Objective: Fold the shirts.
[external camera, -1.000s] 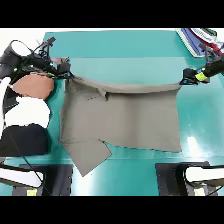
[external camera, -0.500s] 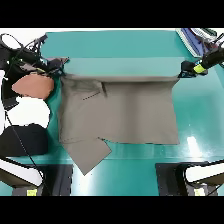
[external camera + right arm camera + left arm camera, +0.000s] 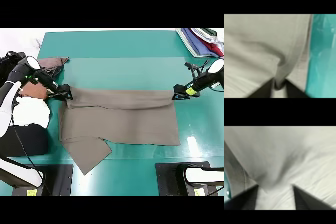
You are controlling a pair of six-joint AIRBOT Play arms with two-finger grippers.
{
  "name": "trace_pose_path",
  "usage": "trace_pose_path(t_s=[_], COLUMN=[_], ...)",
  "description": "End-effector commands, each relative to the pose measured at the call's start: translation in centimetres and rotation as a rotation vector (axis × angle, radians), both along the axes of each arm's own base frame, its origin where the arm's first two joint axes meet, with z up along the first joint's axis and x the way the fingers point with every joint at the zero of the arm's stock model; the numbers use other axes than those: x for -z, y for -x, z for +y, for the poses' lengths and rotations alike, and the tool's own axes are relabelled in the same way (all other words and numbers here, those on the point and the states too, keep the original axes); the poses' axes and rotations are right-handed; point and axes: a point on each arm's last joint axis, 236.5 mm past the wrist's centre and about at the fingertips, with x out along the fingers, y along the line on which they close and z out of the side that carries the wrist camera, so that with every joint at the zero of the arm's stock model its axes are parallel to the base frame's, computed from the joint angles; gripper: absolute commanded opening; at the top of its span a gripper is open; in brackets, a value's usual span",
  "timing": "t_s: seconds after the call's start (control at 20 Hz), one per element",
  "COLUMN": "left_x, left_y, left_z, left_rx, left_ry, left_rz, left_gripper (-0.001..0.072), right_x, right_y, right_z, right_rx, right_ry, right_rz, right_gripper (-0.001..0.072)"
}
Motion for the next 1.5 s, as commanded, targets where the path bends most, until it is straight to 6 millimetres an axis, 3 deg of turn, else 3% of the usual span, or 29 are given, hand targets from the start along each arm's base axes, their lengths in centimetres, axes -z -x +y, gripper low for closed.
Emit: trace_pose_path(t_s=[0.0, 0.15, 0.25, 0.3, 0.5, 0.6, 0.7, 0.85, 1.0, 1.1, 1.15, 1.2, 1.25, 1.35, 1.45], left_x=[0.1, -3.9, -4.6, -4.2, 0.3, 2.2, 3.5, 3.7, 4.0, 3.7, 3.8, 3.8, 3.8, 3.2, 2.3], left_y=[0.8, 2.4, 6.4, 9.0, 20.1, 23.8, 25.6, 25.8, 25.8, 25.3, 25.1, 24.9, 24.6, 24.1, 23.4], left_z=[0.3, 2.5, 3.6, 3.5, 3.0, 2.4, 0.6, -3.0, -3.8, -4.2, -4.2, -4.1, -4.2, -4.6, -4.7], left_rx=[-0.030, -0.026, -0.043, -0.061, -0.157, -0.182, -0.209, -0.228, -0.252, -0.246, -0.249, -0.252, -0.237, -0.216, -0.198], left_ry=[-0.033, -0.132, -0.179, -0.179, -0.166, -0.149, -0.077, 0.091, 0.130, 0.154, 0.154, 0.154, 0.160, 0.184, 0.189], left_rz=[0.009, -0.098, -0.115, -0.107, 0.036, 0.118, 0.190, 0.197, 0.197, 0.174, 0.166, 0.157, 0.138, 0.114, 0.087], left_gripper=[0.0472, 0.0475, 0.0648, 0.0680, 0.0680, 0.0680, 0.0679, 0.0679, 0.0679, 0.0582, 0.0463, 0.0295, 0.0054, 0.0028, 0.0027], right_x=[0.8, -1.6, -3.6, -4.4, -5.9, -6.2, -6.2, -6.3, -6.3, -6.2, -6.1, -6.0, -5.8, -4.6, -1.5], right_y=[0.6, 1.9, 3.2, 3.9, 5.2, 5.2, 4.9, 4.8, 5.0, 5.4, 5.8, 6.4, 7.1, 9.3, 13.3], right_z=[1.6, 0.2, -1.0, -1.4, -1.6, -1.4, -0.8, -0.3, -0.5, -1.0, -1.3, -1.9, -2.6, -4.1, -5.5], right_rx=[0.030, 0.043, 0.068, 0.078, 0.092, 0.085, 0.067, 0.051, 0.058, 0.071, 0.078, 0.092, 0.111, 0.173, 0.247], right_ry=[-0.066, -0.055, -0.043, -0.037, -0.022, -0.020, -0.019, -0.020, -0.020, -0.024, -0.024, -0.023, -0.026, -0.051, -0.070], right_rz=[-0.005, -0.030, -0.087, -0.108, -0.179, -0.187, -0.196, -0.200, -0.196, -0.178, -0.163, -0.141, -0.114, -0.032, 0.109], right_gripper=[0.0419, 0.0422, 0.0455, 0.0455, 0.0455, 0.0454, 0.0453, 0.0452, 0.0453, 0.0452, 0.0453, 0.0452, 0.0452, 0.0452, 0.0475])
